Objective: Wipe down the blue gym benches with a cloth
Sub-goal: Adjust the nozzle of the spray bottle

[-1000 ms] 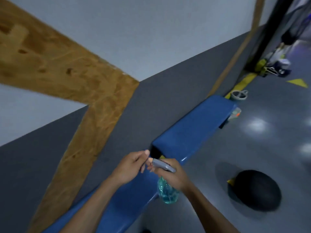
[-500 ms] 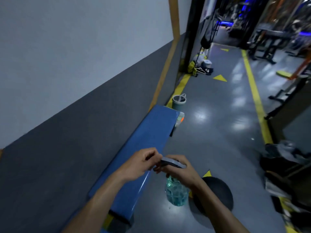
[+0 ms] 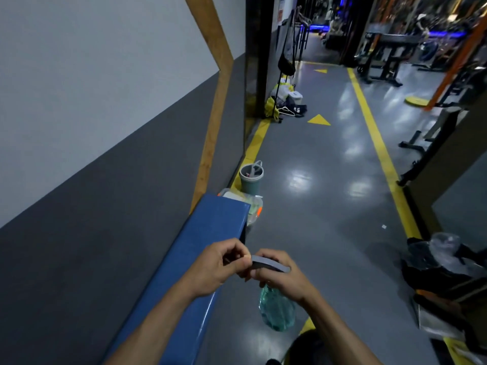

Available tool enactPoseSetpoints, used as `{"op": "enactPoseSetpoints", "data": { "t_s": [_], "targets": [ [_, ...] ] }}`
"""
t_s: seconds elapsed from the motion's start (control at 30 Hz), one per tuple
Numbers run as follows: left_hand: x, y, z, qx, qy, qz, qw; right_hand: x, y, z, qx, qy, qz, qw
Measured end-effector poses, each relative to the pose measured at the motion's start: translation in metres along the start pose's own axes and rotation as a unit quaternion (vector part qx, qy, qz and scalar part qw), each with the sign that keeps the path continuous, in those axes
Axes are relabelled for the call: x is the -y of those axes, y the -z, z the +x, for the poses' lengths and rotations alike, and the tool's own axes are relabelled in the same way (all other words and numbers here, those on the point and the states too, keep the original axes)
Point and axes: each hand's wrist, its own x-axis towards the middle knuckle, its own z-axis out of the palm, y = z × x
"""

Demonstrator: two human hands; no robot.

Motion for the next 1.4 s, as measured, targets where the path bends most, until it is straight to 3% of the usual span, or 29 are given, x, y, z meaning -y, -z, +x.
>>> {"op": "enactPoseSetpoints", "data": {
  "t_s": [0.3,0.57,0.9,1.13,1.23,1.4],
  "targets": [
    [0.023,0.036,0.185,-0.089,0.019,-0.037,0.995,0.007,0.128,0.172,0.065,0.002,-0.015,0.998],
    [0.099,0.105,0.359,-0.149,0.014,-0.009,0.989,-0.017,0.210,0.367,0.109,-0.031,-0.030,0.993],
    [0.173,0.190,0.522,-0.213,0.100,-0.052,0.971,-0.049,0.288,0.586,0.127,-0.023,-0.122,0.984],
    [0.255,0.199,0.589,-0.309,0.222,-0.058,0.923,-0.138,0.319,0.718,0.198,-0.005,-0.269,0.943],
    [0.294,0.198,0.606,-0.355,0.295,-0.084,0.883,-0.187,0.341,0.768,0.217,0.021,-0.347,0.912],
    [0.369,0.184,0.624,-0.429,0.361,-0.086,0.823,-0.274,0.363,0.846,0.194,-0.044,-0.402,0.894]
  ]
}}
